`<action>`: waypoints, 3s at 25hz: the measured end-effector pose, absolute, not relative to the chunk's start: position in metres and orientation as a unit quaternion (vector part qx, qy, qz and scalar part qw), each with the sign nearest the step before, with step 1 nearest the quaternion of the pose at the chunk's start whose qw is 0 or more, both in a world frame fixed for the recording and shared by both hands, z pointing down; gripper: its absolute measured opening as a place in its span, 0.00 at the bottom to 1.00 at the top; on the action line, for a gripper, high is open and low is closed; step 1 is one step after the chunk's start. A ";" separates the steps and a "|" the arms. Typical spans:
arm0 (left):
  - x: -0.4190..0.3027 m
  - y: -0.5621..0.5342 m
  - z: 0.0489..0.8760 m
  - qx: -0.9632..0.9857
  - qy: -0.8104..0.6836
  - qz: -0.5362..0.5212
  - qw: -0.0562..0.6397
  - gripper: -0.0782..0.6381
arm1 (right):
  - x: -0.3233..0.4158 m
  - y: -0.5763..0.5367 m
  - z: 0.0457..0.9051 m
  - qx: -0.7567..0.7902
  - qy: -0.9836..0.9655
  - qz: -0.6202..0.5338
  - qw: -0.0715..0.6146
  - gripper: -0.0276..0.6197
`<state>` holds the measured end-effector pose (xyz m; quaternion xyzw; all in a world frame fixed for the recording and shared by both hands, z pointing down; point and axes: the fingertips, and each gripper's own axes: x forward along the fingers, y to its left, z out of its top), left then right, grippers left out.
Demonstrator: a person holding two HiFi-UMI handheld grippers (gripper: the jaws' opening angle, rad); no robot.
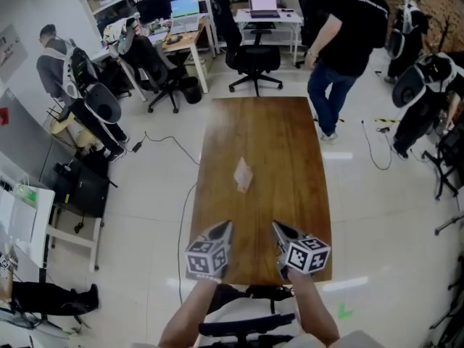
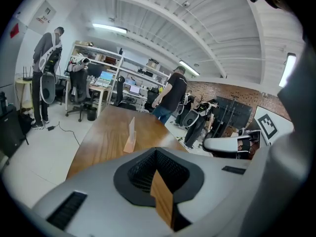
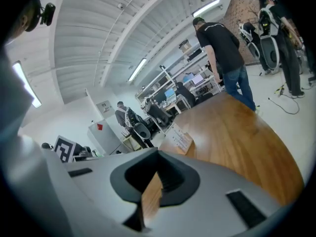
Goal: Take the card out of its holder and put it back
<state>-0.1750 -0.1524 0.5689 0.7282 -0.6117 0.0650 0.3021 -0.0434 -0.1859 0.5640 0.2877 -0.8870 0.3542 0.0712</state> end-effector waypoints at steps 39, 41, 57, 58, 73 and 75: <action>-0.225 -0.297 0.651 0.714 -0.593 0.187 0.323 0.30 | -0.090 -0.270 0.582 0.296 -0.879 0.370 0.051 0.06; -0.225 -0.304 0.656 0.712 -0.591 0.191 0.327 0.37 | -0.092 -0.273 0.583 0.296 -0.878 0.372 0.050 0.06; -0.224 -0.362 0.675 0.707 -0.588 0.221 0.324 0.40 | -0.083 -0.297 0.597 0.311 -0.865 0.393 0.034 0.06; -0.224 -0.365 0.676 0.707 -0.587 0.223 0.325 0.40 | -0.082 -0.299 0.598 0.312 -0.864 0.395 0.033 0.06; -0.221 -0.383 0.692 0.699 -0.583 0.239 0.338 0.28 | -0.070 -0.313 0.611 0.330 -0.848 0.414 0.029 0.06; -0.219 -0.384 0.692 0.702 -0.581 0.238 0.336 0.23 | -0.069 -0.314 0.612 0.332 -0.847 0.414 0.028 0.06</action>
